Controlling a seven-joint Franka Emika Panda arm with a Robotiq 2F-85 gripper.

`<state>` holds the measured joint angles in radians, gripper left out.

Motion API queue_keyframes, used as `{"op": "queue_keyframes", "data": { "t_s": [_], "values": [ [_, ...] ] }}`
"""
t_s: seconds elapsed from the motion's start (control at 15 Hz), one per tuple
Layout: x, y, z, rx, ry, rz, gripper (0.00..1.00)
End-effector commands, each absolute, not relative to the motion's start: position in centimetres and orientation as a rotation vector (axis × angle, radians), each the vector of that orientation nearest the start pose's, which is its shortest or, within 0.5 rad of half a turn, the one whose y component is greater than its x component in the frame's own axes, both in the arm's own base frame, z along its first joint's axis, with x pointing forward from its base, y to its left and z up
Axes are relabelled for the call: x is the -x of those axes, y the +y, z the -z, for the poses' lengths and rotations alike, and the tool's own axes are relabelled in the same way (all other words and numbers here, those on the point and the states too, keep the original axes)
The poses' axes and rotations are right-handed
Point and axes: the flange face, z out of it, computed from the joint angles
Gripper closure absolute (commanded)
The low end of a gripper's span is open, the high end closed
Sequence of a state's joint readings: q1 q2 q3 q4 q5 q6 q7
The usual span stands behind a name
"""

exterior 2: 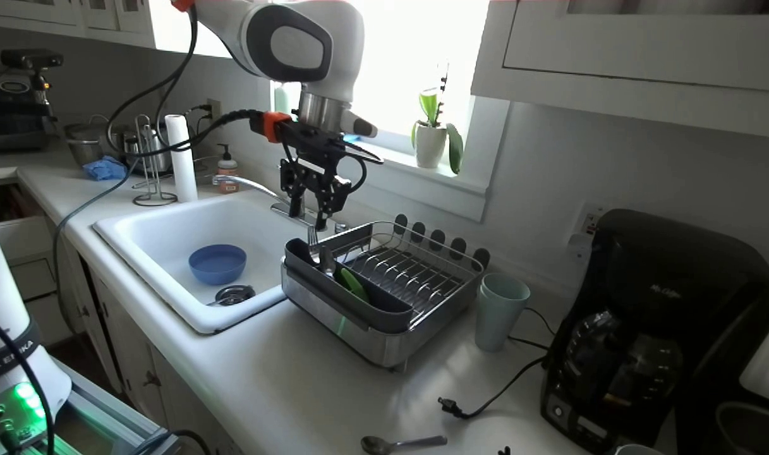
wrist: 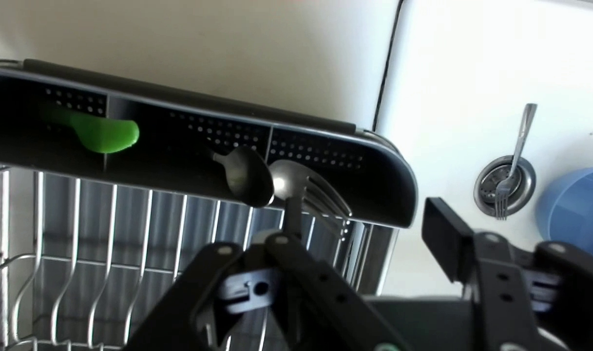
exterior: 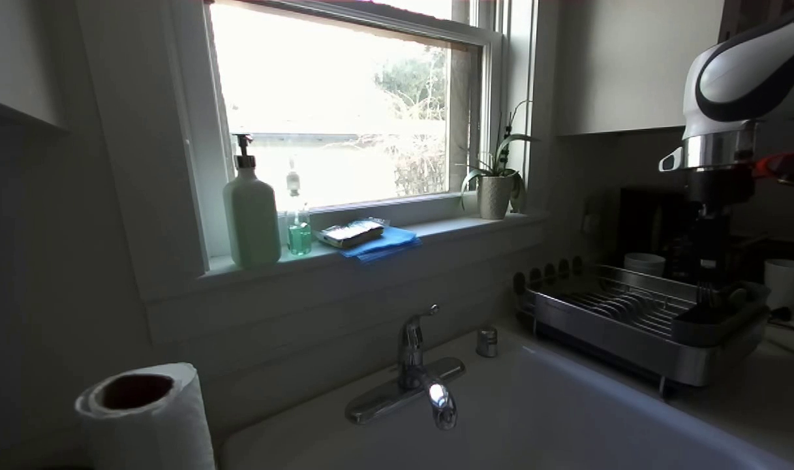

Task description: Swap the places of the spoon and the fork

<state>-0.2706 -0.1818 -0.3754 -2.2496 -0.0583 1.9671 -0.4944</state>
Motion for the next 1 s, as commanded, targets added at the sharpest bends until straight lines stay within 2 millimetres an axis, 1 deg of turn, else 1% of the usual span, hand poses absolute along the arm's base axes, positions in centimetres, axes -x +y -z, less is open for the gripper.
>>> {"op": "queue_keyframes", "data": {
  "t_s": [0.0,0.07,0.13,0.2,0.27,0.4,0.6,0.8,0.93],
  "values": [
    [-38.24,-29.05,-41.97,3.043,0.212,-0.188,0.32],
    [-38.29,-29.04,-41.81,3.042,0.212,-0.196,0.48],
    [-38.32,-29.02,-41.69,3.041,0.216,-0.203,0.50],
    [-38.36,-29.05,-41.57,3.042,0.218,-0.209,0.55],
    [-38.40,-29.15,-41.54,3.046,0.222,-0.214,0.65],
    [-38.33,-29.42,-41.45,3.056,0.243,-0.217,0.77],
    [-38.27,-29.68,-41.46,3.073,0.283,-0.225,1.00],
    [-38.27,-29.78,-41.69,3.089,0.308,-0.235,1.00],
    [-38.27,-29.94,-42.27,3.108,0.314,-0.237,1.00]
  ]
}}
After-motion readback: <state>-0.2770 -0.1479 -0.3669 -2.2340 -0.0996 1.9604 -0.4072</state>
